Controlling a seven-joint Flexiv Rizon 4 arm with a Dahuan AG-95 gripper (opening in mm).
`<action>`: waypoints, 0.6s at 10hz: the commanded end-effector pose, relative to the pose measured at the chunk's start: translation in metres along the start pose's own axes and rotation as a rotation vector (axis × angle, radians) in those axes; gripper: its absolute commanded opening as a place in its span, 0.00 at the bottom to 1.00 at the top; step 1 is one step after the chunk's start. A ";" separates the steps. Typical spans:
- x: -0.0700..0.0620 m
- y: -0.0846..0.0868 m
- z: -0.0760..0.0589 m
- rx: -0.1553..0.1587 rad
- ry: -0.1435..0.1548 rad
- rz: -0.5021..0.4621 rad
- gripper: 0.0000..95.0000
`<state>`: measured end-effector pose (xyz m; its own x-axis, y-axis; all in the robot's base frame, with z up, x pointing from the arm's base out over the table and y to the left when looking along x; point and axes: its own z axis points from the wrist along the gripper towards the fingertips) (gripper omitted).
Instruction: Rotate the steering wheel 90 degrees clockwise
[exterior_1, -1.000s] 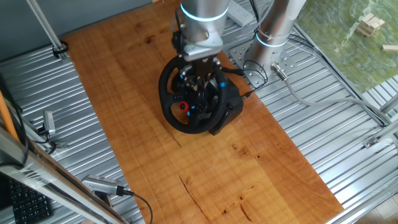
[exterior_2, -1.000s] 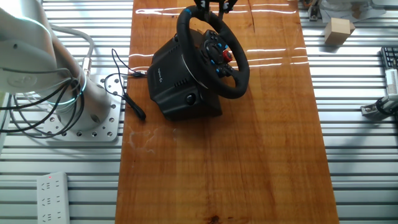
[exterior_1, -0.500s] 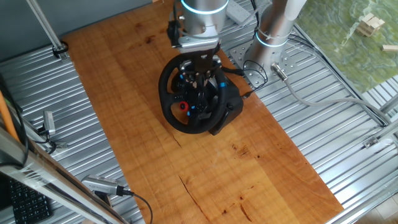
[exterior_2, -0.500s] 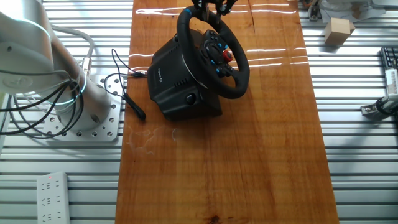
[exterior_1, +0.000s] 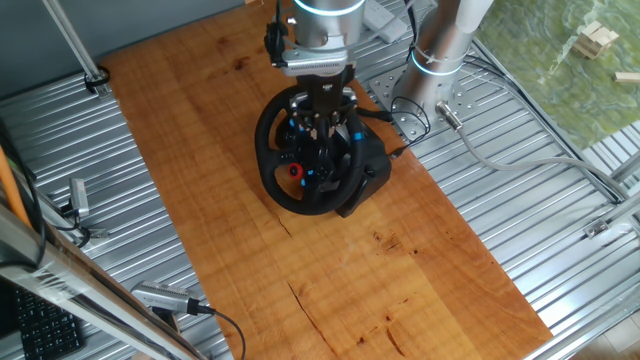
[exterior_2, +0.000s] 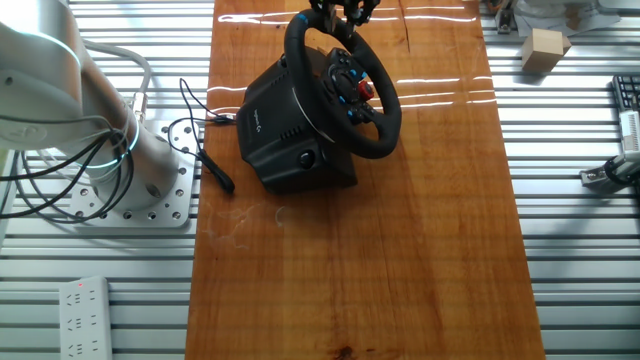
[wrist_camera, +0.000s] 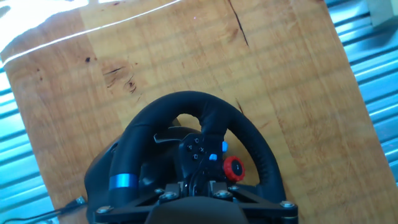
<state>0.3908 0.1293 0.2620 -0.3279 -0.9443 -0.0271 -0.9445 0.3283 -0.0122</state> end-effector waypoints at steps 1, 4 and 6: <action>0.000 0.000 0.000 0.004 -0.010 0.014 0.20; 0.000 0.000 0.000 0.000 -0.026 0.034 0.20; 0.000 0.000 0.000 -0.001 -0.032 0.041 0.20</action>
<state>0.3905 0.1285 0.2623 -0.3656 -0.9288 -0.0600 -0.9303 0.3667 -0.0083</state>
